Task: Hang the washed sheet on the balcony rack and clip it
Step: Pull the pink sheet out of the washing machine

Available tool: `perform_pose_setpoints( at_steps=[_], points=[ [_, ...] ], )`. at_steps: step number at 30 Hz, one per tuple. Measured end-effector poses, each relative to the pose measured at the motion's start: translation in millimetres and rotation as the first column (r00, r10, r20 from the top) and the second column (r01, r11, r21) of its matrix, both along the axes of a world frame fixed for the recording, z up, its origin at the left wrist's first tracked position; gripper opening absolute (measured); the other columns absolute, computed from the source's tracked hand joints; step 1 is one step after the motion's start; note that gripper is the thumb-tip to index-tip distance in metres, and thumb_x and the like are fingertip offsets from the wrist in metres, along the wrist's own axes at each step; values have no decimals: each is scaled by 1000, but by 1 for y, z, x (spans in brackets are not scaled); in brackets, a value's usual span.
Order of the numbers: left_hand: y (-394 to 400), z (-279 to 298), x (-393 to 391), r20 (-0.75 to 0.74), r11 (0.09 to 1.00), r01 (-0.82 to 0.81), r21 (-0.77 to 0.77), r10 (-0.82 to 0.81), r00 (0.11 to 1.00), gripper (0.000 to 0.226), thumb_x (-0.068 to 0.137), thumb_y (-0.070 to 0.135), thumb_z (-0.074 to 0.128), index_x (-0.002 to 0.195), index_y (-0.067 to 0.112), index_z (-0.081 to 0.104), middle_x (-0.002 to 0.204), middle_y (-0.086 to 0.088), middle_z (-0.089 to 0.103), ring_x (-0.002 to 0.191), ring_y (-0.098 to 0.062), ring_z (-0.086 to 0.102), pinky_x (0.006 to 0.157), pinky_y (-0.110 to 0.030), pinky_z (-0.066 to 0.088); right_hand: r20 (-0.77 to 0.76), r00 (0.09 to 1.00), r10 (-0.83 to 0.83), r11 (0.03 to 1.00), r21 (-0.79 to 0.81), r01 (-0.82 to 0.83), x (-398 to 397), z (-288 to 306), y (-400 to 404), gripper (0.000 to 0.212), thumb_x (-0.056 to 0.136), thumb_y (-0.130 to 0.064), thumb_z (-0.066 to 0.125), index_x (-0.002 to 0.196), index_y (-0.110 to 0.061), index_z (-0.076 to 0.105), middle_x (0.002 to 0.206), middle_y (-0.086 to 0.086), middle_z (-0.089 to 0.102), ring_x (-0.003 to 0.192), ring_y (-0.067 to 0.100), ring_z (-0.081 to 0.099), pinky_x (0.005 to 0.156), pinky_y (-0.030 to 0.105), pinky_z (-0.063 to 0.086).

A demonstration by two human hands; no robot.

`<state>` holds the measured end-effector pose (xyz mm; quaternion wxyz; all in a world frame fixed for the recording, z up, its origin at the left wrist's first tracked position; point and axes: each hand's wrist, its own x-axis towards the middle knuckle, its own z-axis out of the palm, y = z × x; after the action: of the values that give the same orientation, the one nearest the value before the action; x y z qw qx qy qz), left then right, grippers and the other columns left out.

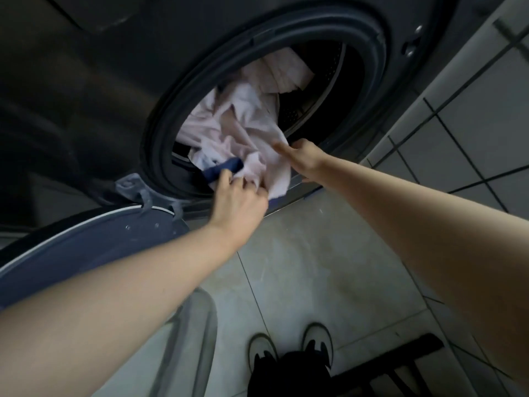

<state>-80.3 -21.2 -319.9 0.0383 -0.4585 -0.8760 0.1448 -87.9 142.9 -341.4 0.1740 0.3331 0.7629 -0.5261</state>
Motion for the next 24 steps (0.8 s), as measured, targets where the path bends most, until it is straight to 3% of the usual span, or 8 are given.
perform_pose_setpoints(
  at_steps=[3,8,10,12,15,19,21,24],
  points=[
    [-9,-8,40,70,982,50,181,-63,996,28,67,5,38,62,13,65,57,-7,58,53,-26,57,68,-37,48,56,983,-177,931,-314,186,11,5,-11,81,79,-58,66,133,-1,44,123,11,60,106,29,63,85,40,54],
    [-6,-4,75,267,965,-32,261,-40,963,20,66,4,57,78,17,67,72,-3,65,69,-27,64,74,-38,50,142,985,-93,970,-212,122,30,1,-24,84,74,-39,76,136,-8,28,120,8,52,108,27,56,94,42,49],
    [-8,2,78,406,948,-88,306,-46,913,16,71,16,64,87,19,67,77,-1,67,72,-27,64,71,-35,47,93,992,-80,984,-150,93,33,-3,-23,63,80,-27,72,128,-5,36,97,5,57,87,19,59,76,31,53],
    [-10,16,77,612,893,-307,329,46,789,18,85,31,51,98,24,63,84,0,69,77,-28,63,70,-34,44,18,996,-82,987,-136,84,36,3,-23,48,84,-18,67,123,-5,42,91,6,58,76,16,59,56,23,50],
    [-14,24,71,811,653,-681,332,171,559,11,90,35,52,96,29,46,84,9,68,81,-26,66,70,-38,49,-44,995,-86,986,-150,78,44,5,-15,51,75,-21,65,123,-12,49,109,12,62,97,26,64,70,37,57],
    [-15,18,48,753,415,-835,360,399,523,24,82,16,58,103,17,47,102,0,63,96,-33,60,75,-41,46,-72,993,-90,985,-151,78,60,8,4,30,83,-16,62,113,-14,57,108,11,65,96,25,65,84,46,56],
    [-13,10,31,747,317,-896,310,502,436,30,82,16,59,110,10,50,115,-10,61,106,-34,56,78,-40,43,-58,995,-84,992,-96,79,66,6,12,30,86,-19,64,113,-9,54,101,8,63,84,21,63,71,34,58],
    [-1,0,12,879,110,-986,127,449,163,38,76,26,59,103,0,59,109,-19,65,101,-38,60,68,-36,43,-60,995,-78,996,-48,75,67,3,11,47,84,-24,69,122,-11,45,96,6,57,67,15,55,38,20,41]
  ],
)
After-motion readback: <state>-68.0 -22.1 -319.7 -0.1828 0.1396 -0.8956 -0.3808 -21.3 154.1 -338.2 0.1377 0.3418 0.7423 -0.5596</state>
